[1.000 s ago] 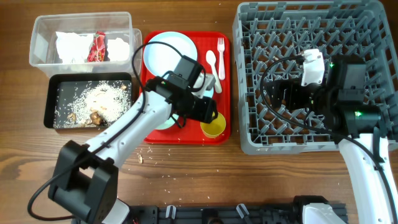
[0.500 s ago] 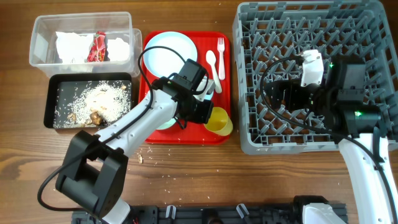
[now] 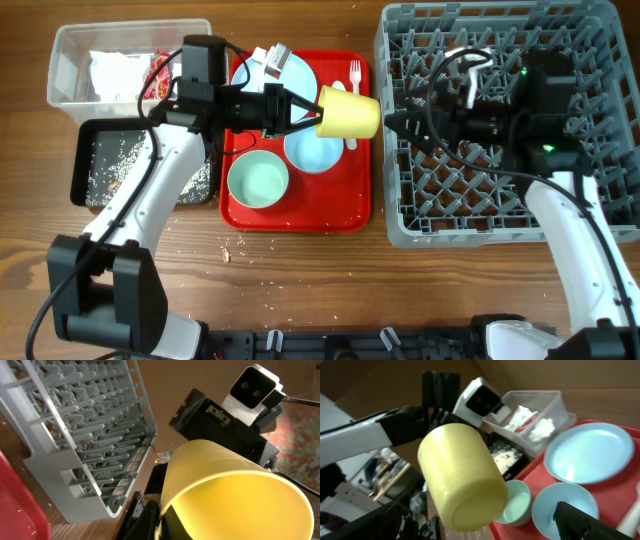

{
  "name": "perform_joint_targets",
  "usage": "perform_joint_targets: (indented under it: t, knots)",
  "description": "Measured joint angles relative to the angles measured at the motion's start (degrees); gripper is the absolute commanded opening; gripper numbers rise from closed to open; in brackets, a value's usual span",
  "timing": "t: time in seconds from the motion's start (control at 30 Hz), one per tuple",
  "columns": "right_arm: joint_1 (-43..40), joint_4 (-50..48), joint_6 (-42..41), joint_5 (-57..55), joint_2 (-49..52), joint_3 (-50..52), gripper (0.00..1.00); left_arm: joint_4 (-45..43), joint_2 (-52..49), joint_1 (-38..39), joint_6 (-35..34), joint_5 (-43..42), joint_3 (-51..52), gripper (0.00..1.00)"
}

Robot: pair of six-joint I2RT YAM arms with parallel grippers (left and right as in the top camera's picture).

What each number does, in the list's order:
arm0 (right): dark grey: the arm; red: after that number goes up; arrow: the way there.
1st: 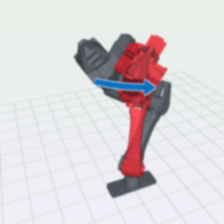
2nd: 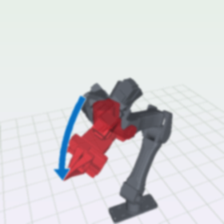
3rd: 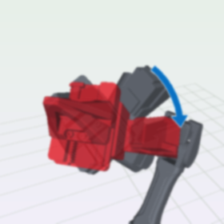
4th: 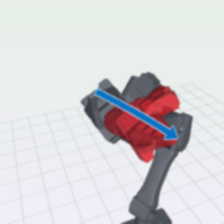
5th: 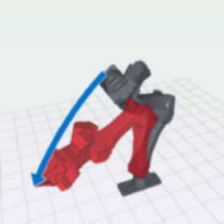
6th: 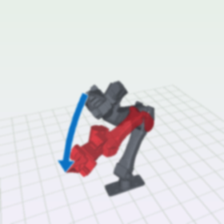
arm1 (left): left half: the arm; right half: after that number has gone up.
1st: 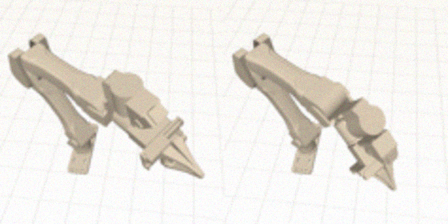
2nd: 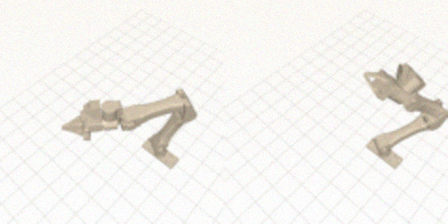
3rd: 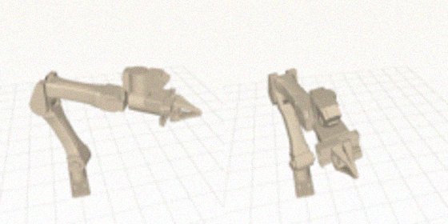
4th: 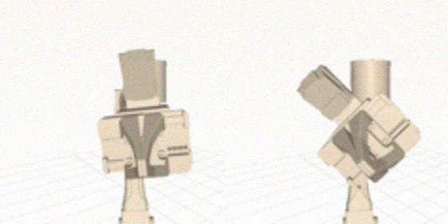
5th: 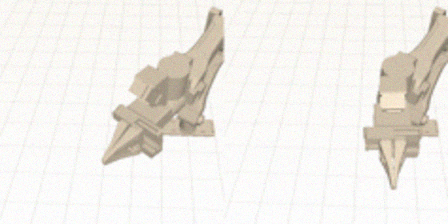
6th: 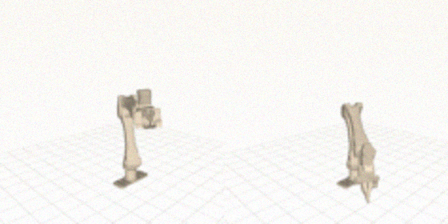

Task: Sort waste into correct bins and load items into the dishwasher rack
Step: 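Grasp the yellow cup with the left gripper and hand it to the right gripper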

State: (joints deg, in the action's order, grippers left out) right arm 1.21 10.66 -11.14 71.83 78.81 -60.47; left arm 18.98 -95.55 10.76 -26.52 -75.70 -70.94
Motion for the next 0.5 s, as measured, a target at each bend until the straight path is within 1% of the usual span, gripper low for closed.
perform_joint_targets:
  t: [0.07,0.17,0.23,0.27,0.3,0.4,0.47,0.5]
  knots:
    - [3.6,-3.7,-1.8,1.5,0.7,0.0,0.93,0.1,0.0,0.0,-1.3,-0.9,0.0,0.04]
    - [6.3,-5.9,-4.3,0.0,1.2,0.0,0.90,0.0,0.0,0.2,-1.9,-1.8,0.0,0.04]
    - [7.6,-6.1,-5.4,-1.0,1.3,0.0,0.84,0.0,0.0,0.4,-2.1,-2.6,0.0,0.04]
    - [8.2,-6.3,-5.6,-1.4,1.4,0.0,0.78,0.0,0.0,0.5,-2.1,-3.1,0.0,0.04]
    - [8.6,-6.3,-5.7,-1.8,1.4,0.0,0.75,0.0,0.0,0.5,-2.1,-3.5,0.0,0.04]
    - [8.7,-6.4,-5.8,-2.3,1.6,0.0,0.74,-0.2,0.0,0.5,-2.1,-3.8,0.0,0.04]
    - [8.9,-6.4,-5.7,-2.4,1.6,0.0,0.79,-0.6,0.0,0.5,-2.3,-3.9,0.0,0.04]
    - [8.9,-6.4,-5.7,-2.4,1.6,0.0,0.79,-2.0,0.0,0.5,-2.9,-3.9,0.0,0.04]
